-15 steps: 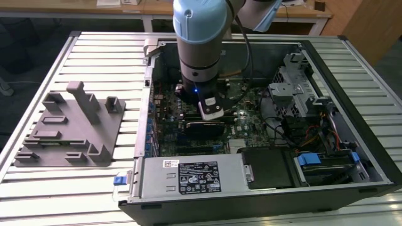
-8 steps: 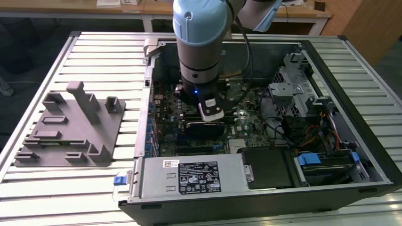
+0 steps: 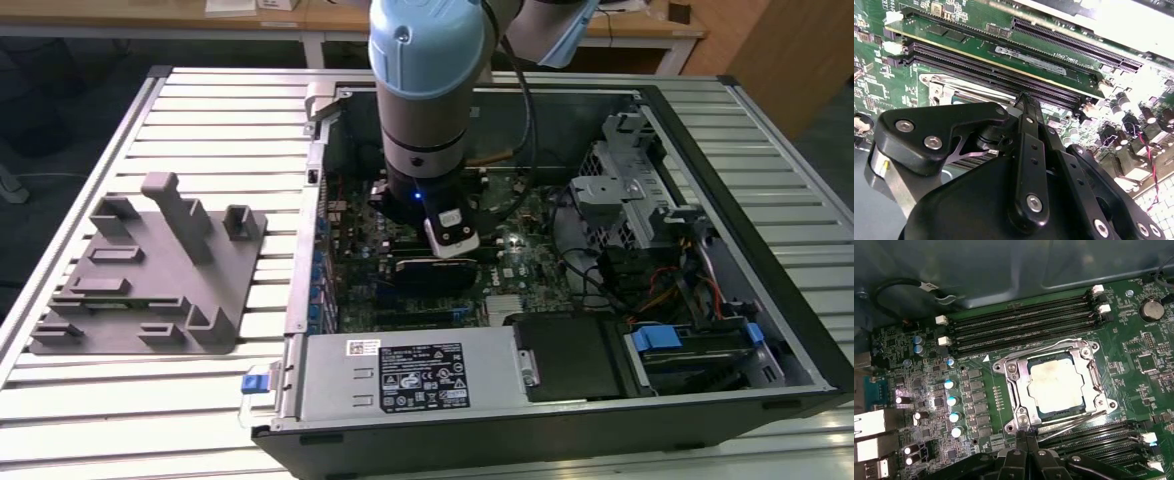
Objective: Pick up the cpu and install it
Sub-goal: 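Install the second cpu locking lever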
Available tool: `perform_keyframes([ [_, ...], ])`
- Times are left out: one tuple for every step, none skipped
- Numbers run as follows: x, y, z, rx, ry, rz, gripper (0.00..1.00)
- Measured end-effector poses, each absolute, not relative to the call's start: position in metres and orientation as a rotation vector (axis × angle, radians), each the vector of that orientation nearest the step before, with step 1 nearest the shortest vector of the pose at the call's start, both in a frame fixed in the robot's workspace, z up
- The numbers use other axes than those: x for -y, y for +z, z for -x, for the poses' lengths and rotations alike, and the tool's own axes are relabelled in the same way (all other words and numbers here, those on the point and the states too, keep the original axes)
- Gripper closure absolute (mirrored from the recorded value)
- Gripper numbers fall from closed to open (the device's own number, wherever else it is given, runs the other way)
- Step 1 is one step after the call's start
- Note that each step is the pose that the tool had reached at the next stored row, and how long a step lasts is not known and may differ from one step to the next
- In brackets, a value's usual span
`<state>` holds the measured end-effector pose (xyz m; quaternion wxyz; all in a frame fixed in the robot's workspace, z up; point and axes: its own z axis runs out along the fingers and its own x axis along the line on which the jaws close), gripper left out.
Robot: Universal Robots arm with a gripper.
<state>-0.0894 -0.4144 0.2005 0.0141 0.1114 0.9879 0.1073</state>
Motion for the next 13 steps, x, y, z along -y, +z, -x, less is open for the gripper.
perform_keyframes([
  [0.4144, 0.2004, 0.0893, -3.077, 0.334, -0.343, 0.89],
  [0.4144, 0.2004, 0.0891, -3.079, 0.335, -0.331, 0.89],
  [0.4144, 0.2004, 0.0890, -3.082, 0.335, -0.315, 0.89],
  [0.4144, 0.2005, 0.0889, -3.085, 0.335, -0.297, 0.89],
  [0.4144, 0.2005, 0.0888, -3.088, 0.336, -0.276, 0.89],
  [0.4144, 0.2004, 0.0888, -3.091, 0.336, -0.257, 0.89],
  [0.4144, 0.2005, 0.0888, -3.093, 0.336, -0.242, 0.89],
  [0.4146, 0.2003, 0.0886, -3.095, 0.337, -0.226, 0.89],
  [0.4150, 0.2004, 0.0882, -3.097, 0.337, -0.216, 0.89],
  [0.4153, 0.2004, 0.0880, -3.097, 0.337, -0.212, 0.89],
  [0.4157, 0.2004, 0.0878, -3.098, 0.337, -0.209, 0.89],
  [0.4161, 0.2004, 0.0876, -3.098, 0.337, -0.206, 0.89],
  [0.4165, 0.2004, 0.0874, -3.099, 0.337, -0.203, 0.89],
])
